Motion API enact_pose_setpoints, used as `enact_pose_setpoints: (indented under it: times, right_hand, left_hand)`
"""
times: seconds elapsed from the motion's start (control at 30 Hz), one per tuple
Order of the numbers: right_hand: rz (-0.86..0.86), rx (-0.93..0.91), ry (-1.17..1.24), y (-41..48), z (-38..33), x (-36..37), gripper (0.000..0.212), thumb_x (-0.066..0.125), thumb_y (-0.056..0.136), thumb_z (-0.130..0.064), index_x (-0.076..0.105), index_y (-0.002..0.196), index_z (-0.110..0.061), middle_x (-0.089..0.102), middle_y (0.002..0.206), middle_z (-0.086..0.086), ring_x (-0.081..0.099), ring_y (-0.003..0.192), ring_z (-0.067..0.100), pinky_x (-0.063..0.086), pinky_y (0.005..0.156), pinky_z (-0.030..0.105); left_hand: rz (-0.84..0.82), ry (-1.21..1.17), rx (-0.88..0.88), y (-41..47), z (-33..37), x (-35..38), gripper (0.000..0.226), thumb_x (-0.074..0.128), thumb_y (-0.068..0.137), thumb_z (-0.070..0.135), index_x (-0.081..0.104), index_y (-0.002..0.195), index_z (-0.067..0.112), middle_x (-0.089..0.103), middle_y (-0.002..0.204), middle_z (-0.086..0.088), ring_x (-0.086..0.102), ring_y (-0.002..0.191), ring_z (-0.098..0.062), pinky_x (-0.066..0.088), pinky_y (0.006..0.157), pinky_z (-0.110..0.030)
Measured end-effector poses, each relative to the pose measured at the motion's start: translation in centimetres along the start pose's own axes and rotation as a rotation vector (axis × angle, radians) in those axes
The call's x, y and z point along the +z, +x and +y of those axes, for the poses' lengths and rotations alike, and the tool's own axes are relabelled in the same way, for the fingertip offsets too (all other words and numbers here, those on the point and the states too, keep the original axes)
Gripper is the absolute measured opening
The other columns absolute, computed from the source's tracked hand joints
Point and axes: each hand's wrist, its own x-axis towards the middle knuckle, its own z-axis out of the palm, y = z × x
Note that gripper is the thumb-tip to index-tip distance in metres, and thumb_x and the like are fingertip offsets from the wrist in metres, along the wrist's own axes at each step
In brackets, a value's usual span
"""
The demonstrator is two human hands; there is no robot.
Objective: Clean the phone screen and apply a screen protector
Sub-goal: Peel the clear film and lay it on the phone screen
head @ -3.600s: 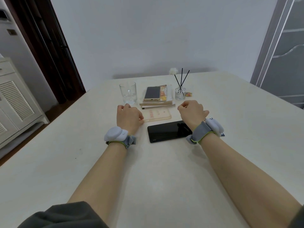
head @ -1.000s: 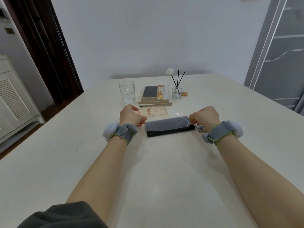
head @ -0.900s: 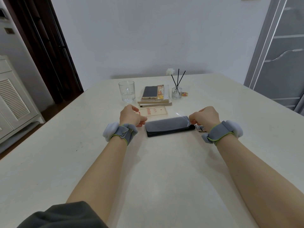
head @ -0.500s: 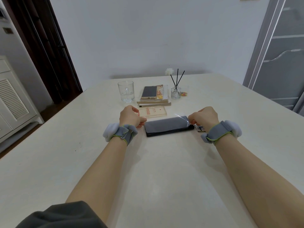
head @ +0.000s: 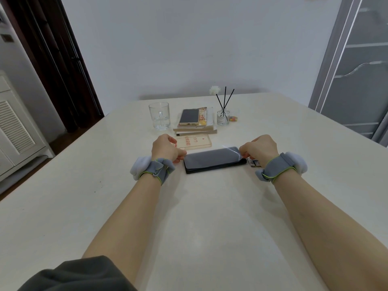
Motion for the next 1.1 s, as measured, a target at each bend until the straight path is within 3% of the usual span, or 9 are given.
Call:
enact_pose_setpoints:
  times: [0.17, 0.3, 0.4, 0.53, 0.73, 1.1]
  right_hand:
    - [-0.014, 0.006, -0.01, 0.01, -0.06, -0.06, 0.009, 0.062, 0.066, -0.002, 0.062, 0.074, -0.006, 0.058, 0.075, 0.015, 0.051, 0.069, 0.023, 0.044, 0.065, 0.029]
    - [-0.017, 0.006, -0.01, 0.17, 0.07, -0.1, 0.021, 0.063, 0.065, -0.002, 0.071, 0.083, 0.004, 0.064, 0.08, 0.018, 0.055, 0.07, 0.025, 0.05, 0.069, 0.032]
    - [-0.028, 0.013, -0.019, 0.04, -0.01, -0.13, 0.017, 0.063, 0.065, -0.002, 0.069, 0.08, 0.0, 0.062, 0.08, 0.017, 0.054, 0.071, 0.024, 0.05, 0.069, 0.032]
    - [-0.032, 0.004, -0.028, 0.3, 0.19, -0.05, 0.028, 0.062, 0.068, -0.002, 0.069, 0.093, 0.01, 0.065, 0.084, 0.018, 0.055, 0.072, 0.025, 0.047, 0.068, 0.03]
    - [-0.038, -0.018, -0.06, 0.12, 0.08, -0.02, 0.007, 0.062, 0.071, -0.004, 0.063, 0.079, -0.004, 0.057, 0.077, 0.015, 0.049, 0.067, 0.024, 0.039, 0.057, 0.025]
    - [-0.034, -0.028, -0.082, 0.46, 0.47, 0.07, 0.004, 0.062, 0.071, -0.004, 0.058, 0.072, -0.004, 0.055, 0.073, 0.014, 0.045, 0.057, 0.02, 0.033, 0.05, 0.022]
  left_hand:
    - [0.002, 0.009, 0.005, -0.05, -0.01, 0.0, 0.04, 0.076, 0.069, -0.005, 0.053, 0.099, 0.007, 0.067, 0.094, -0.021, 0.064, 0.059, -0.025, 0.059, 0.071, -0.041]
    - [-0.002, 0.016, 0.009, -0.09, 0.0, -0.02, 0.04, 0.075, 0.069, -0.005, 0.052, 0.099, 0.007, 0.067, 0.096, -0.022, 0.066, 0.062, -0.027, 0.059, 0.072, -0.042]
    - [-0.001, 0.016, 0.01, -0.07, 0.01, 0.0, 0.04, 0.075, 0.069, -0.004, 0.053, 0.1, 0.006, 0.067, 0.095, -0.023, 0.067, 0.067, -0.031, 0.059, 0.073, -0.042]
    - [-0.001, 0.026, 0.01, -0.04, 0.02, 0.03, 0.04, 0.075, 0.069, -0.004, 0.054, 0.102, 0.005, 0.068, 0.089, -0.021, 0.068, 0.069, -0.031, 0.059, 0.074, -0.043]
    - [0.002, 0.034, 0.009, -0.1, 0.1, 0.02, 0.04, 0.076, 0.069, -0.003, 0.055, 0.101, 0.006, 0.068, 0.088, -0.02, 0.069, 0.069, -0.03, 0.059, 0.073, -0.041]
    - [-0.005, 0.036, 0.009, 0.06, -0.02, 0.03, 0.039, 0.077, 0.068, -0.002, 0.055, 0.099, 0.008, 0.069, 0.088, -0.019, 0.068, 0.066, -0.027, 0.06, 0.072, -0.04]
